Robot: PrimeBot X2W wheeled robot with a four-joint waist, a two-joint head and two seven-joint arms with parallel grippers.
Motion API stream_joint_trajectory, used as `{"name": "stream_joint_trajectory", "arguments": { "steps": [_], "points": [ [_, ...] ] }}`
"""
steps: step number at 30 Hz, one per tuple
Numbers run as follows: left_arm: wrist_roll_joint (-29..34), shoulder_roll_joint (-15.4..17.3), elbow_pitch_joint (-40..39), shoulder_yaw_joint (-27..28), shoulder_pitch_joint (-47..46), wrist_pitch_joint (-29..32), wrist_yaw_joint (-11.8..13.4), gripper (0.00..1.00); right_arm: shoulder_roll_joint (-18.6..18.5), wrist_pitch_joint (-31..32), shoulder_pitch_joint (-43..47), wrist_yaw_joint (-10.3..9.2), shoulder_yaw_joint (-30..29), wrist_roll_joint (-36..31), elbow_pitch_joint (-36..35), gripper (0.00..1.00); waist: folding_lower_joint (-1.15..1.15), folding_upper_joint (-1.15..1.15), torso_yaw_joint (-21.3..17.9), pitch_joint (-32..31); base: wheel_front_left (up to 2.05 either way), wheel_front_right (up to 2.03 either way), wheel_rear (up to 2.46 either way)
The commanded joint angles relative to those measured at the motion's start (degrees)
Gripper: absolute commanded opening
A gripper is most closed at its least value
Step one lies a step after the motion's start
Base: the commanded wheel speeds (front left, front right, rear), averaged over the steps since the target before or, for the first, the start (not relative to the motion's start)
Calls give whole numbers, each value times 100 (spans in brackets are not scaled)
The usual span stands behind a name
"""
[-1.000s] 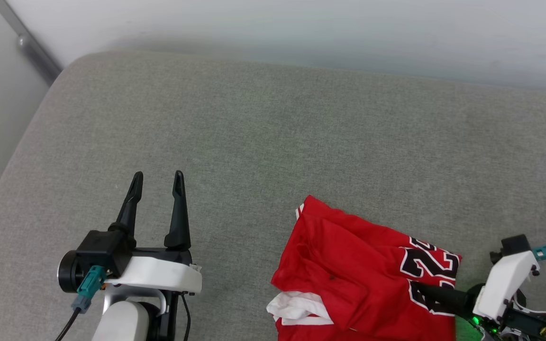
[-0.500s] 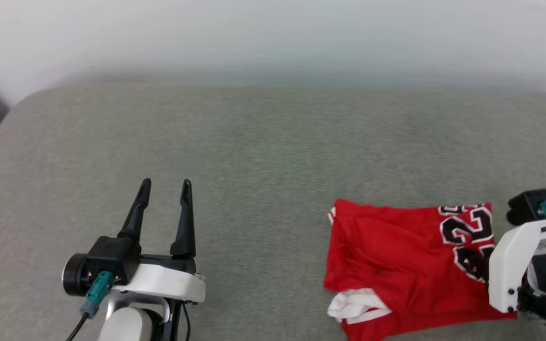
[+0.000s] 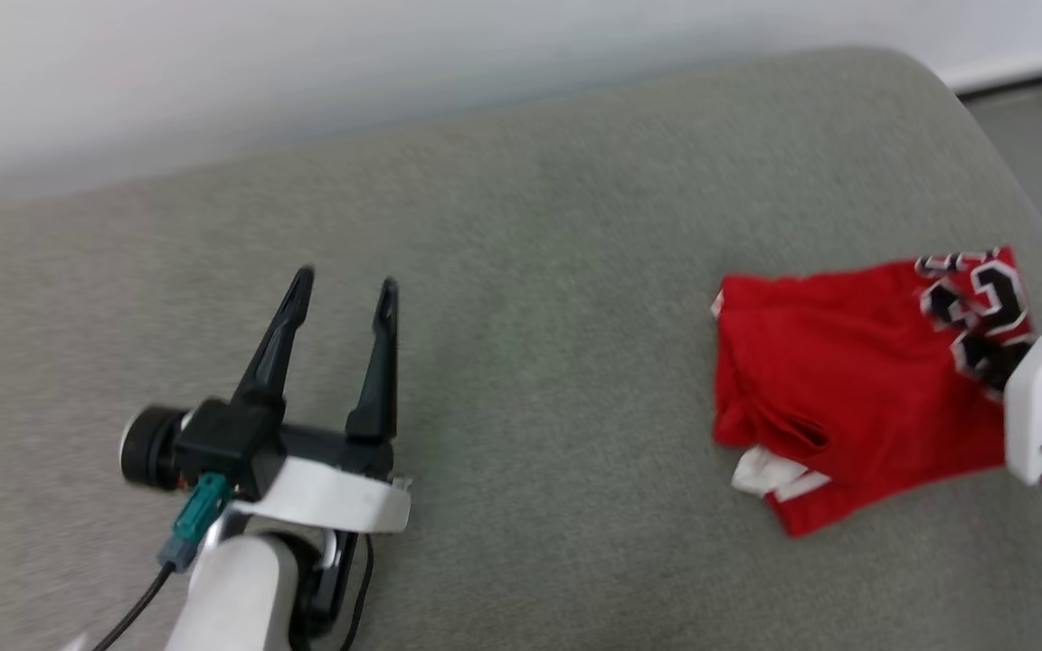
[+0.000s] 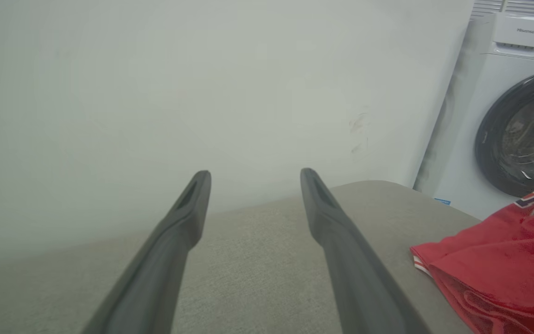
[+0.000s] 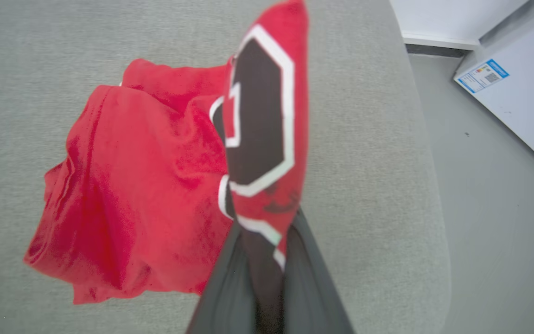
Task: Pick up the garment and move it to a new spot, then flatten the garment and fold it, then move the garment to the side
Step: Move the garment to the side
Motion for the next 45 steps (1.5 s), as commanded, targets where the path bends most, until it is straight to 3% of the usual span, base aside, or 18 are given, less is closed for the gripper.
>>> {"name": "stream_joint_trajectory", "arguments": {
  "steps": [1, 10, 16, 18, 20, 21, 22, 28, 33, 38, 45],
  "points": [
    [62, 83, -82, -15, -195, 64, -31, 100, -65, -210, -274, -5, -55, -54, 191, 0, 0, 0, -612, 703, 0, 0, 0],
    [352, 316, -630, -214, -908, 501, -154, 100, -221, -1588, -1279, -5, -607, -315, 1621, 0, 0, 0, -865, 1713, 0, 0, 0],
    [496, 467, -952, -295, -1222, 730, -210, 100, 32, -2597, -1848, -5, -828, -473, 2663, 0, 0, 0, -827, 2208, 0, 0, 0],
    [496, 495, -1019, -286, -1244, 784, -201, 100, 116, -2917, -2013, -5, -830, -535, 2966, 31, 0, 0, -808, 2285, 0, 0, 0],
    [499, 520, -1052, -280, -1234, 827, -185, 100, 204, -3157, -2123, -5, -841, -589, 3297, 42, 0, 0, -793, 2320, 0, 0, 0],
    [497, 528, -1067, -276, -1221, 831, -171, 100, 216, -3266, -2180, -5, -854, -616, 3447, 92, 0, 0, -786, 2329, 0, 0, 0],
    [494, 534, -1077, -277, -1206, 835, -161, 100, 211, -3389, -2234, -5, -875, -666, 3574, 100, 0, 0, -779, 2332, 0, 0, 0],
    [383, 520, -958, -236, -1065, 716, -106, 100, 40, -4090, -2406, -5, -992, -970, 4051, 100, 0, 0, -707, 2083, 0, 0, 0],
    [262, 399, -726, -233, -887, 500, -29, 100, -117, -4380, -2202, -5, -973, -1070, 3979, 100, 0, 0, -542, 1615, 0, 0, 0],
    [76, 242, -436, -140, -599, 263, 116, 100, -68, -4486, -1752, -5, -883, -1054, 3468, 100, 0, 0, -302, 1056, 0, 0, 0],
    [-180, 72, -53, -42, -141, 56, 251, 100, 282, -4332, -742, -5, -958, -1023, 2296, 100, 0, 0, 129, 354, 0, 0, 0]
  ]
}}
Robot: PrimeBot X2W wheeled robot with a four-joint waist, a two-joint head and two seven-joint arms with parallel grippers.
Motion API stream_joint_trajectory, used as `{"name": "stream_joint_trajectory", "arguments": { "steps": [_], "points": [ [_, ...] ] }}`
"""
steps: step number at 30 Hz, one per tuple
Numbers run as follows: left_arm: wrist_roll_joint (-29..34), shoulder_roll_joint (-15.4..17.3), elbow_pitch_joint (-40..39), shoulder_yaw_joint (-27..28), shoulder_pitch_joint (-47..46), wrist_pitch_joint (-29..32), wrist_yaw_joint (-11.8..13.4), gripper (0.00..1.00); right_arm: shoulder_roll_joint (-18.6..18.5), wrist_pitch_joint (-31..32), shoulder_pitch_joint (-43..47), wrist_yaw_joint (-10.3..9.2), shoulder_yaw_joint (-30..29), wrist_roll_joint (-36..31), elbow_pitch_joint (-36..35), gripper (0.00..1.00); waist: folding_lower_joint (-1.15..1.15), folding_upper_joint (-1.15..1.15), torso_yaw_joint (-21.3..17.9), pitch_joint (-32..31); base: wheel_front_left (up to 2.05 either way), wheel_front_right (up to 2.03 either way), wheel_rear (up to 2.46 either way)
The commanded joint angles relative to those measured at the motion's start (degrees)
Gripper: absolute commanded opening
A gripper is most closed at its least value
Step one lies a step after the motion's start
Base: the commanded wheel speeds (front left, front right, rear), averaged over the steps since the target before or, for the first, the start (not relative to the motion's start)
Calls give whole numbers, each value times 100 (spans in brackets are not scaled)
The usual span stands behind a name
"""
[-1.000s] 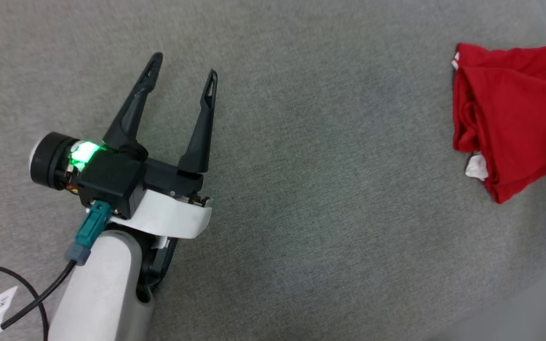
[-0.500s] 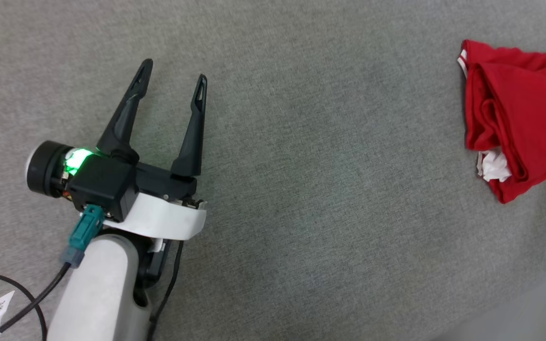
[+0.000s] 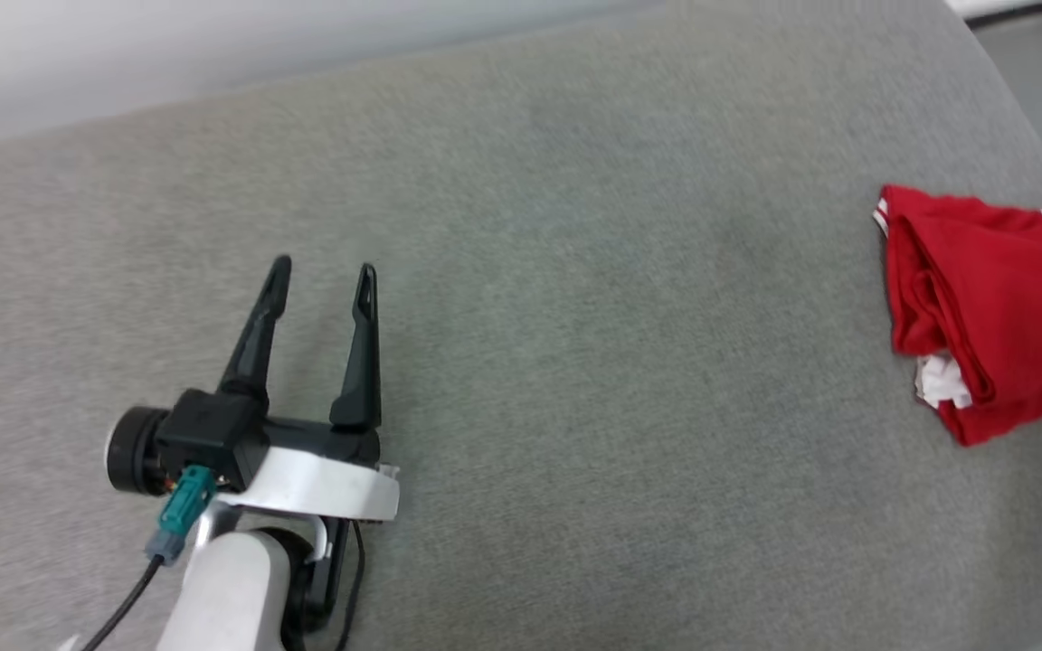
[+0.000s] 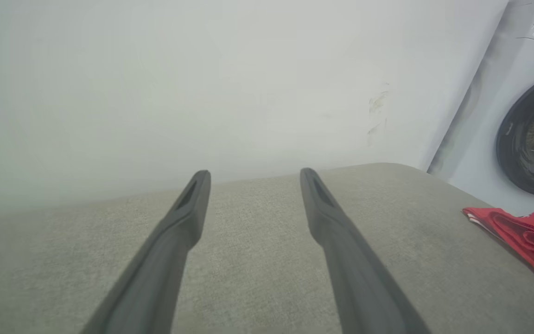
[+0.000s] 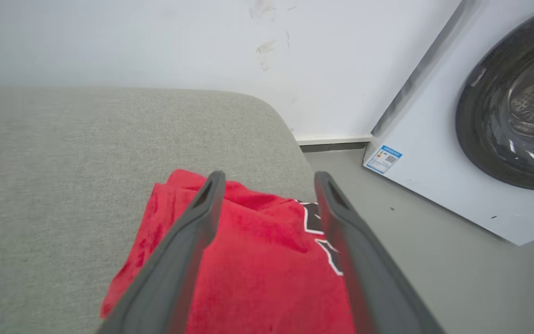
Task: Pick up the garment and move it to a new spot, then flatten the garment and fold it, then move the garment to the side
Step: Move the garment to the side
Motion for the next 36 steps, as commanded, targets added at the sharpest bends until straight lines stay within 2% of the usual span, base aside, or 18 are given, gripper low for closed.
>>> {"name": "stream_joint_trajectory", "arguments": {
  "steps": [1, 11, 21, 28, 36],
  "points": [
    [-37, -35, 44, 11, 93, -38, 32, 100, 89, 48, 201, -5, -26, 2, -182, 100, 0, 0, 332, -347, 0, 0, 0],
    [-242, -123, 532, 133, 382, -160, 121, 100, 972, 422, 1528, -5, -230, -145, -2021, 100, 0, 0, 1012, -886, 0, 0, 0],
    [-320, 10, 844, 397, 633, -218, 148, 100, 1776, 622, 2585, -5, -216, -365, -3547, 100, 0, 0, 1495, -1258, 0, 0, 0],
    [-299, 68, 1082, 379, 957, -232, 44, 100, 2044, 831, 3340, -5, -208, -524, -4165, 100, 0, 0, 1519, -1623, 0, 0, 0],
    [-292, 27, 1254, 264, 1205, -237, -16, 100, 2152, 982, 3759, -5, -284, -563, -4358, 100, 0, 0, 1524, -1870, 0, 0, 0]
  ]
}}
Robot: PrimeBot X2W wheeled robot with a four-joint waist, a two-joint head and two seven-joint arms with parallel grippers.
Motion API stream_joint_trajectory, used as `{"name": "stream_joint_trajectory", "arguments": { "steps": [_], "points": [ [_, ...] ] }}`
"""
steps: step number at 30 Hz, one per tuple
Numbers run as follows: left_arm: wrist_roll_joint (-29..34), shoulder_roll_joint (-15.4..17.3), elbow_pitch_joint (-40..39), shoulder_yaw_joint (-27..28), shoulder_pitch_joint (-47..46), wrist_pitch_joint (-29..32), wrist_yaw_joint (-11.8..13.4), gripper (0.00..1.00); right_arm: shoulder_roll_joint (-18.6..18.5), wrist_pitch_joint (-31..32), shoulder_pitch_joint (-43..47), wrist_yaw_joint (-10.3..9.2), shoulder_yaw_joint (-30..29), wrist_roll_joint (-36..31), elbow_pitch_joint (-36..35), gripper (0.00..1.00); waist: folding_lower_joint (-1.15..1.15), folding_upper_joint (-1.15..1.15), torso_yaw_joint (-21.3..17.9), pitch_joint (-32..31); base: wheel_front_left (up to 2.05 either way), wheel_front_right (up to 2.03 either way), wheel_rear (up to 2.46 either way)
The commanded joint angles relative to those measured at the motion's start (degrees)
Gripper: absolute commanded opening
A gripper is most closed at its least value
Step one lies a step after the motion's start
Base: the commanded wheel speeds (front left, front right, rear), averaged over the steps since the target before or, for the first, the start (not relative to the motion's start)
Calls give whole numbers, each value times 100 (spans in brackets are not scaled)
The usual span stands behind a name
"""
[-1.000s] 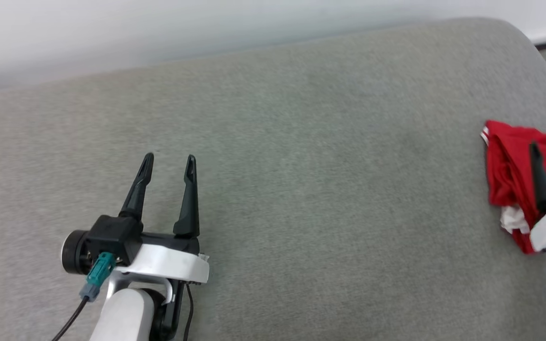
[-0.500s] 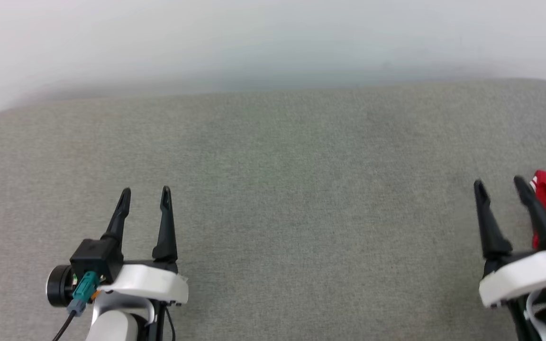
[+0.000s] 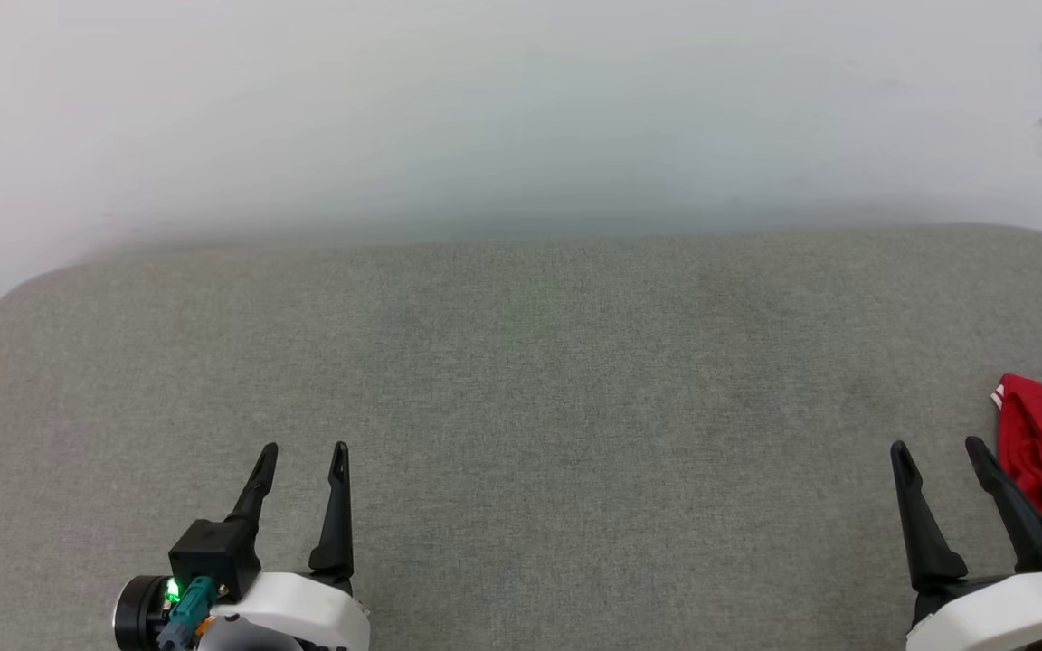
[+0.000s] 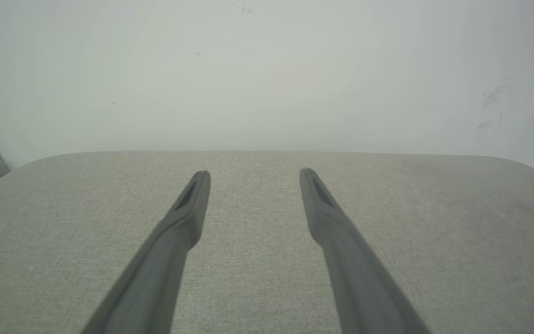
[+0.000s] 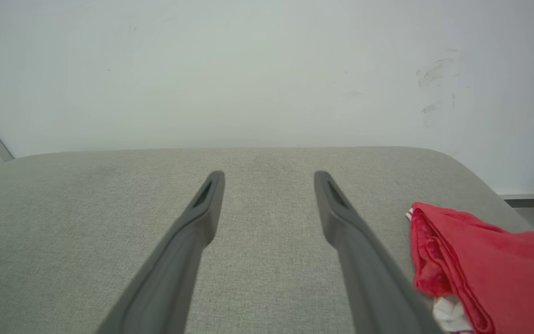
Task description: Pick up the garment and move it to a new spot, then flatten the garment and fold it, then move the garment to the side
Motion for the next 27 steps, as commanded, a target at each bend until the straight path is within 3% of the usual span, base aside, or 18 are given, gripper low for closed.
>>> {"name": "stream_joint_trajectory", "arguments": {
  "steps": [1, 23, 24, 27],
  "points": [
    [9, -9, 25, 2, 73, -37, -24, 100, 26, 3, 64, -5, -11, -53, -40, 100, 1, 0, 7, -11, 0, 0, 0],
    [-40, 68, 109, 3, -70, -40, 44, 100, -34, -136, -116, -5, 58, -48, 47, 100, 1, 0, -22, 60, 0, 0, 0],
    [-16, 43, 112, -13, -18, 1, 18, 0, -5, -120, -50, 0, 52, -30, 39, 0, 1, 0, -22, 60, 0, 0, 0],
    [-67, 13, 246, -19, 36, 41, 4, 0, 23, -113, 4, 0, 67, 28, 200, 0, 1, 0, -22, 61, 0, 0, 0]
  ]
}}
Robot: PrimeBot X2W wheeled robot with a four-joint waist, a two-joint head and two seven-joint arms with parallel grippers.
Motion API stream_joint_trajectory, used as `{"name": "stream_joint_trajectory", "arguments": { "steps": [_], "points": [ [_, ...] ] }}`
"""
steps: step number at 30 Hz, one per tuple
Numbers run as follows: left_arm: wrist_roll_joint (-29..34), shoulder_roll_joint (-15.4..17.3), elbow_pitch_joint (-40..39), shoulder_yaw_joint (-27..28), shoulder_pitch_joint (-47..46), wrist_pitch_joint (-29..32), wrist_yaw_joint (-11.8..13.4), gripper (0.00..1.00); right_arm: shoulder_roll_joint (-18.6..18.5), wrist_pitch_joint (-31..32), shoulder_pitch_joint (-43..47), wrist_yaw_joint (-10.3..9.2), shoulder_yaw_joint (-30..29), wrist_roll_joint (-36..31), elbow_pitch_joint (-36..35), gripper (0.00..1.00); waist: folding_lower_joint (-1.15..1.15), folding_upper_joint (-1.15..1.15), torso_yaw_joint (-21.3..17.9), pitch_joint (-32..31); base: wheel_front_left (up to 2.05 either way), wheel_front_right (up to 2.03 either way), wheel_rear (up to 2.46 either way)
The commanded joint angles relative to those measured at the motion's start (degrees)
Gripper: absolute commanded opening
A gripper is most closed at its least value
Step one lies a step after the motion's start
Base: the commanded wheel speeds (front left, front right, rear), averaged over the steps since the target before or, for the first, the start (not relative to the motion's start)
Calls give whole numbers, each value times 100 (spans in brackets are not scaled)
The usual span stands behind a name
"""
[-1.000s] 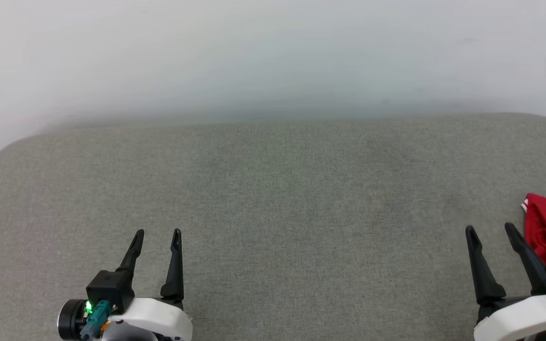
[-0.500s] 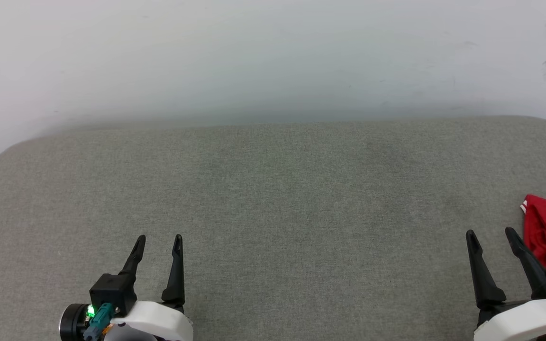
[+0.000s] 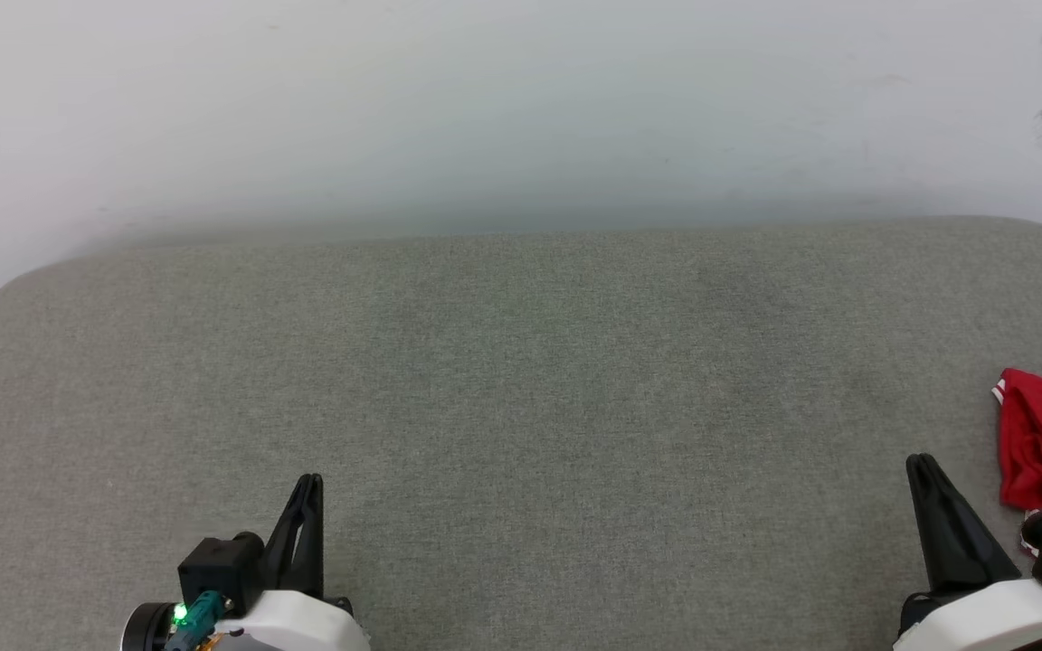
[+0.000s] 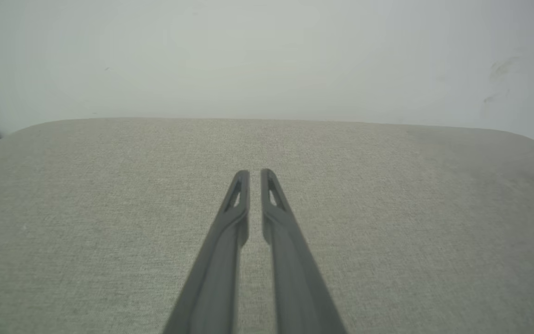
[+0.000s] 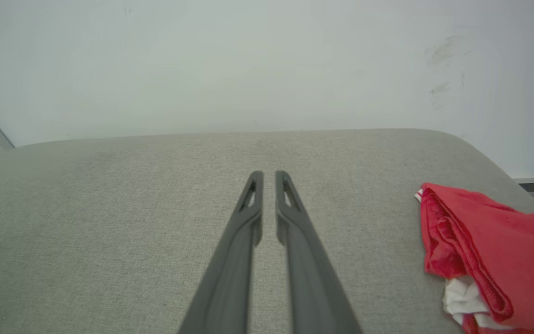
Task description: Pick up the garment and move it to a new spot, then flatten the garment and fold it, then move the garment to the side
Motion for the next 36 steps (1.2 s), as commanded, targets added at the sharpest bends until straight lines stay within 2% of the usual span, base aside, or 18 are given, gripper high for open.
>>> {"name": "stream_joint_trajectory", "arguments": {
  "steps": [1, 17, 36],
  "points": [
    [-149, 0, -48, 56, -76, 42, -19, 0, 0, -9, -37, 0, -4, 158, -34, 0, 0, 0, 1, 0, 0, 0, 0],
    [-1756, -109, -59, 367, -173, 479, -206, 0, 32, 60, -340, -1, -47, 1901, 434, 0, 0, 0, 18, -4, 0, 0, 0],
    [-3315, -221, -62, 670, -271, 899, -391, 0, 70, 127, -636, -1, -93, 3567, 886, 0, 0, 0, 37, -9, 0, 0, 0]
  ]
}}
